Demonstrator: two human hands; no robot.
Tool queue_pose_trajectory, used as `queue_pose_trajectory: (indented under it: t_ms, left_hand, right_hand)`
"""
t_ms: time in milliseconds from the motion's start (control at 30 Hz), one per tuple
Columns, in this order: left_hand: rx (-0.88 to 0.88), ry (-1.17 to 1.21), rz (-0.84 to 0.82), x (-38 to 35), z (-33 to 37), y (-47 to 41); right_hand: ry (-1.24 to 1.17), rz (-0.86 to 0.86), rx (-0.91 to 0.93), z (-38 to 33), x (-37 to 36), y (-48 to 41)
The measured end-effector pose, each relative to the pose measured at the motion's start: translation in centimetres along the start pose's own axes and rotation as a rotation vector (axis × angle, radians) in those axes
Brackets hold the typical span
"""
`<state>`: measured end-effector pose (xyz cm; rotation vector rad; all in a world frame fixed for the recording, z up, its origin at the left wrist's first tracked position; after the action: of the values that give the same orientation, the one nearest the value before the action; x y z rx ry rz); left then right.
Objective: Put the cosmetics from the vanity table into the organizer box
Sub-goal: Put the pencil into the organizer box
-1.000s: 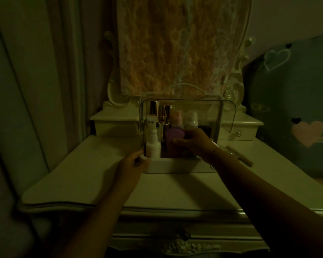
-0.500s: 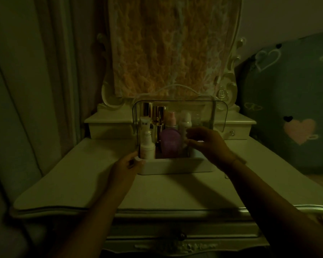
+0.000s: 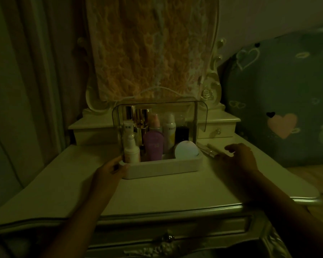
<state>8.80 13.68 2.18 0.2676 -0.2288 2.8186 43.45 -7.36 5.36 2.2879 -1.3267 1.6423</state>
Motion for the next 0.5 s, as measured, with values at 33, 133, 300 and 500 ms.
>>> queue_pose_trajectory:
  t_ms: [33,133,300,500]
  left_hand:
    - [-0.003,-0.003,0.004,0.0,0.0,0.0]
    - [-0.005,-0.001,0.006,0.1,0.0,-0.1]
    - [-0.015,-0.015,0.015,0.2,-0.2,-0.2]
    - [-0.006,-0.008,0.016,0.2,-0.3,-0.2]
  right_hand:
    - [0.04,-0.019,-0.015,0.2,-0.2,-0.4]
    - [0.064,-0.066,-0.048,0.3,-1.1,-1.3]
    - [0.04,-0.095,-0.102,0.1,-2.0,-1.9]
    - [0.002,-0.078,-0.164,0.4,-2.0,-1.7]
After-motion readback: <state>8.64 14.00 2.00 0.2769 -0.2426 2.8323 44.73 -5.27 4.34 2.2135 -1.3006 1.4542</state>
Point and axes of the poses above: each hand's wrist, its own y-axis away from the middle knuckle, its own x-axis out of the back of the hand, z = x × y, the point moved 6 cm from there along -y, towards the middle knuckle, and after that the axes turned 8 degrees about x, right-handed, at the moved point
